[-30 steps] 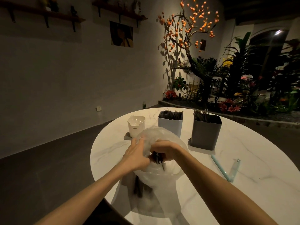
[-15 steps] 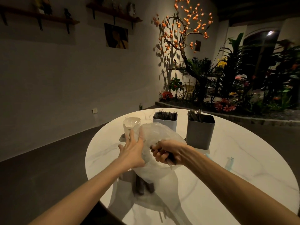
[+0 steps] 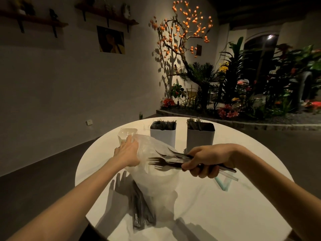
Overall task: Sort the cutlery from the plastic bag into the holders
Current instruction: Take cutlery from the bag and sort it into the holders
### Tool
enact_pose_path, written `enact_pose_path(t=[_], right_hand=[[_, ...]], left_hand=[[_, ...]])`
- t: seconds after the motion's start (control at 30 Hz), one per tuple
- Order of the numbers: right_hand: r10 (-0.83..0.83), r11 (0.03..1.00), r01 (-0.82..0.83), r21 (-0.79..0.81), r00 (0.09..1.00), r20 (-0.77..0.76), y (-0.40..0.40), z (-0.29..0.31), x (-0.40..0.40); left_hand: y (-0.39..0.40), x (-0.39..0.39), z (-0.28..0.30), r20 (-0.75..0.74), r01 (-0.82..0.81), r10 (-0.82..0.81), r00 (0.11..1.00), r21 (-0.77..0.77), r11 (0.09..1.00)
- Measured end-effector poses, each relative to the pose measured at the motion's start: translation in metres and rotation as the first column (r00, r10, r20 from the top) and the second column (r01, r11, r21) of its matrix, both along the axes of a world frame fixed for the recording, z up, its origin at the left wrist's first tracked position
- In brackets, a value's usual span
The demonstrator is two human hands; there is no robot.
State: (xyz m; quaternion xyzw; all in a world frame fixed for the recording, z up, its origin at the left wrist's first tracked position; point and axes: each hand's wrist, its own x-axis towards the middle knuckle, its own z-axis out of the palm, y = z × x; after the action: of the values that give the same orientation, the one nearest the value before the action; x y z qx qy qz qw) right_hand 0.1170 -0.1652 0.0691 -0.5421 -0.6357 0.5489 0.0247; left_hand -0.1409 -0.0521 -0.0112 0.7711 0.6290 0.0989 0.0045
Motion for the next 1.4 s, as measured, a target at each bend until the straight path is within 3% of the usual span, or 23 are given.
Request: enact_pose_path(t=[0.03, 0.1, 0.2, 0.3, 0.37, 0.4, 0.43, 0.47, 0.53, 0.57, 0.6, 0.63, 0.67, 0.7, 0.73, 0.8, 0.87, 0.93, 1.0, 1.1, 1.27, 1.4], right_hand=[[-0.001, 1.000, 0.001, 0.012, 1.000, -0.018, -0.001, 0.005, 0.006], [-0.017, 1.000, 0.019, 0.024, 0.997, -0.079, -0.001, 0.013, 0.017], [-0.041, 0.998, 0.047, 0.030, 0.980, -0.195, 0.001, 0.020, 0.030], [-0.033, 0.995, 0.064, 0.082, 0.941, -0.337, 0.007, 0.020, 0.041], [-0.025, 0.991, 0.082, 0.102, 0.884, -0.466, 0.014, 0.014, 0.045], [-0.043, 0.990, 0.108, 0.094, 0.847, -0.530, 0.018, 0.009, 0.046], [-0.073, 0.986, 0.145, 0.079, 0.813, -0.578, 0.023, 0.003, 0.046], [-0.107, 0.980, 0.185, 0.067, 0.788, -0.607, 0.028, -0.006, 0.043], [-0.160, 0.967, 0.249, 0.056, 0.763, -0.626, 0.037, -0.028, 0.034], [-0.188, 0.959, 0.278, 0.048, 0.757, -0.626, 0.042, -0.042, 0.028], [-0.220, 0.950, 0.310, 0.037, 0.751, -0.622, 0.045, -0.056, 0.023], [-0.255, 0.939, 0.343, 0.026, 0.745, -0.616, 0.048, -0.070, 0.017], [-0.292, 0.927, 0.375, 0.011, 0.739, -0.608, 0.050, -0.084, 0.012], [-0.322, 0.915, 0.403, 0.001, 0.732, -0.601, 0.053, -0.097, 0.007], [-0.345, 0.905, 0.425, -0.006, 0.725, -0.596, 0.054, -0.107, 0.002], [-0.375, 0.892, 0.451, -0.020, 0.715, -0.590, 0.060, -0.124, -0.005], [-0.384, 0.884, 0.466, -0.020, 0.704, -0.598, 0.065, -0.134, -0.011], [-0.376, 0.886, 0.464, -0.021, 0.689, -0.619, 0.070, -0.140, -0.017], [-0.355, 0.893, 0.450, -0.012, 0.686, -0.636, 0.071, -0.142, -0.024], [-0.369, 0.879, 0.476, -0.021, 0.652, -0.662, 0.072, -0.148, -0.034], [-0.455, 0.821, 0.570, -0.023, 0.630, -0.629, 0.073, -0.160, -0.041], [-0.489, 0.834, 0.516, -0.197, 0.524, -0.697, 0.080, -0.165, -0.032]], left_hand=[[0.003, 0.000, 0.000, 0.071, 0.040, -0.041, 0.997, 0.005, 0.999], [0.005, 0.002, 0.003, 0.347, 0.133, -0.119, 0.930, -0.015, 0.991], [-0.005, 0.014, 0.018, 0.747, 0.245, -0.142, 0.649, -0.028, 0.969], [-0.018, 0.029, 0.027, 0.927, 0.334, -0.058, 0.371, -0.075, 0.940], [-0.031, 0.039, 0.026, 0.970, 0.420, 0.080, 0.230, -0.173, 0.891], [-0.034, 0.044, 0.021, 0.970, 0.478, 0.137, 0.202, -0.220, 0.850], [-0.037, 0.050, 0.008, 0.955, 0.527, 0.182, 0.234, -0.282, 0.801], [-0.038, 0.048, -0.003, 0.926, 0.569, 0.183, 0.331, -0.350, 0.744], [-0.045, 0.066, -0.044, 0.782, 0.558, -0.016, 0.623, -0.430, 0.710], [-0.048, 0.074, -0.065, 0.630, 0.451, -0.160, 0.760, -0.334, 0.827], [-0.051, 0.078, -0.079, 0.486, 0.266, -0.184, 0.855, -0.105, 0.958], [-0.051, 0.077, -0.082, 0.422, 0.214, -0.221, 0.879, 0.064, 0.975], [-0.048, 0.075, -0.082, 0.393, 0.395, -0.364, 0.845, 0.003, 0.919], [-0.042, 0.067, -0.076, 0.423, 0.595, -0.471, 0.774, -0.231, 0.770], [-0.038, 0.057, -0.066, 0.424, 0.665, -0.513, 0.747, -0.438, 0.606], [-0.021, 0.031, -0.052, 0.362, 0.637, -0.536, 0.762, -0.568, 0.522], [-0.011, 0.021, -0.035, 0.414, 0.577, -0.409, 0.813, -0.664, 0.475], [-0.001, 0.017, -0.024, 0.634, 0.651, -0.186, 0.750, -0.662, 0.371], [0.004, 0.022, -0.016, 0.801, 0.692, 0.036, 0.597, -0.538, 0.481], [0.013, 0.054, -0.026, 0.914, 0.587, 0.148, 0.379, -0.361, 0.725], [0.015, 0.087, -0.058, 0.936, 0.577, 0.338, 0.100, -0.332, 0.746], [0.023, 0.094, -0.063, 0.929, 0.636, 0.366, -0.059, -0.247, 0.731]])
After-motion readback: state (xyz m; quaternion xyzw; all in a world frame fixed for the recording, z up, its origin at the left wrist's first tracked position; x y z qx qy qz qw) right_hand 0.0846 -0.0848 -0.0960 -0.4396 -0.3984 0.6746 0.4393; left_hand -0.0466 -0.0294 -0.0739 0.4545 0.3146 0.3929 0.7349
